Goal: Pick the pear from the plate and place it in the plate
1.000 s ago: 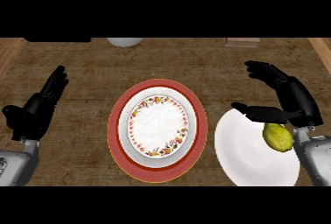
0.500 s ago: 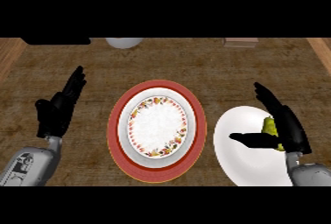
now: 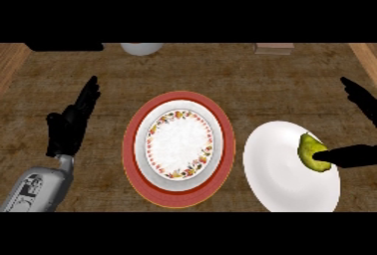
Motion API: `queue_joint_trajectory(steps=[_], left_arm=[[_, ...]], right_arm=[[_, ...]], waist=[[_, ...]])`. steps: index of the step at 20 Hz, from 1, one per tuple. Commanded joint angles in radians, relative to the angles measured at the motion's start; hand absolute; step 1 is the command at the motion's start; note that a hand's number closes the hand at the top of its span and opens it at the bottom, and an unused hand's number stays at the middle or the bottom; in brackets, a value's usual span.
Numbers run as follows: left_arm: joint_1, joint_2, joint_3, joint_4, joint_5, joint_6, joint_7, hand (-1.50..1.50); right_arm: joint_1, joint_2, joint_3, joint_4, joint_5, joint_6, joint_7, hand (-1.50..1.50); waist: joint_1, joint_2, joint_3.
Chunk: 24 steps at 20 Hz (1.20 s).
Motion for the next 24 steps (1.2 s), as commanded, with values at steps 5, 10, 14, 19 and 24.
queue_joint_trajectory(steps=[5,10,14,19,24], left_arm=[[0.005,-0.003,0.006,-0.047,-0.017,-0.002,0.04,0.0],[0.013,-0.035,0.021,0.036,-0.015,-0.052,-0.044,0.0],[-0.001,0.002,0.084,0.009,0.004,-0.103,0.002,0.0],[-0.033,-0.039,0.079,-0.025,-0.06,-0.056,0.054,0.0],[-0.031,-0.084,0.074,0.015,-0.082,-0.068,0.013,0.0]], right_arm=[[-0.067,-0.165,-0.002,0.009,-0.126,0.307,0.268,-1.5],[-0.156,-0.179,-0.015,0.109,-0.164,0.437,0.322,-1.5],[-0.152,-0.127,-0.03,0.142,-0.127,0.47,0.321,-1.5],[-0.172,-0.015,0.036,0.227,0.008,0.455,0.263,-1.5],[-0.234,-0.02,0.034,0.356,0.063,0.552,0.239,-1.5]], waist=[[0.012,0.001,0.001],[0.013,0.004,0.001],[0.011,0.003,0.002],[0.012,0.003,0.002],[0.013,0.004,0.002]])
